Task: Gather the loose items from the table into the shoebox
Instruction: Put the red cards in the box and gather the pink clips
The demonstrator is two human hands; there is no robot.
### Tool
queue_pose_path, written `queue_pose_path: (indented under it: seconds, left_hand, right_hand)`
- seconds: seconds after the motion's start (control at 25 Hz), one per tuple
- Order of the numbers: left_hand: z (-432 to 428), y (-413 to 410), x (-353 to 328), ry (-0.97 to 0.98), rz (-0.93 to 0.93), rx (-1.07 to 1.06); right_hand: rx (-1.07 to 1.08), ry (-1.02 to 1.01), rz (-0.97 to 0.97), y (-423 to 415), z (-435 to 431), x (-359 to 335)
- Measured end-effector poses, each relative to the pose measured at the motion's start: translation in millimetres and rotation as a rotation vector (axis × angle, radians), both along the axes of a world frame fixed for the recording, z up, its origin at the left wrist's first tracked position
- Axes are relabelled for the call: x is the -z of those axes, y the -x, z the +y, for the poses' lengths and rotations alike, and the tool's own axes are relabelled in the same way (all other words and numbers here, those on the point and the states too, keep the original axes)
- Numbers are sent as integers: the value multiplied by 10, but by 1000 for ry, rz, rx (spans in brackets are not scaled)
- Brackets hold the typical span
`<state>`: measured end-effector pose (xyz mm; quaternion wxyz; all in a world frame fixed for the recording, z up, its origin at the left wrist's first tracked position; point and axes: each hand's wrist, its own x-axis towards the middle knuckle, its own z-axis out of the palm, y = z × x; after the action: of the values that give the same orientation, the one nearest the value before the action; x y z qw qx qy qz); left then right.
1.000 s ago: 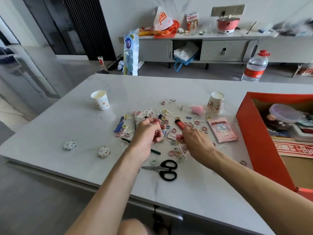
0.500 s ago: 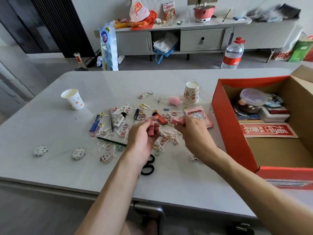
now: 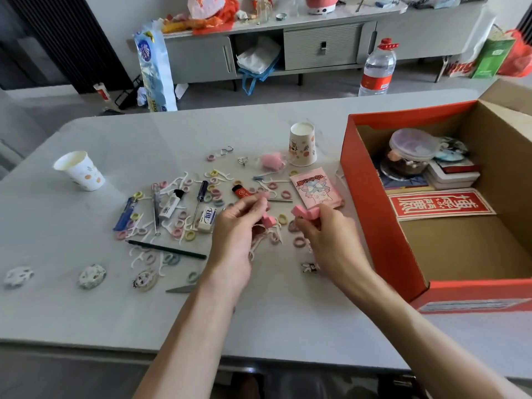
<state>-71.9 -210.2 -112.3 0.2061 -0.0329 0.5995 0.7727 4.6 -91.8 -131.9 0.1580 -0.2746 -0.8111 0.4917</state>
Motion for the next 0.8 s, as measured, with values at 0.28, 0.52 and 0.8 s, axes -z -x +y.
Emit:
queue_pose_path:
  seconds: [0.28,0.52,0.8]
  left_hand:
    - [13,53,45,190,87,86]
    - [-28,60,129,280,176,326]
    - [-20,89,166,322,150,424]
  right_hand:
    - [-54,-11,-113,80,-5,115]
    - [-78,128,-46,75,18,88]
    - [-188,508,94,80,-34,1]
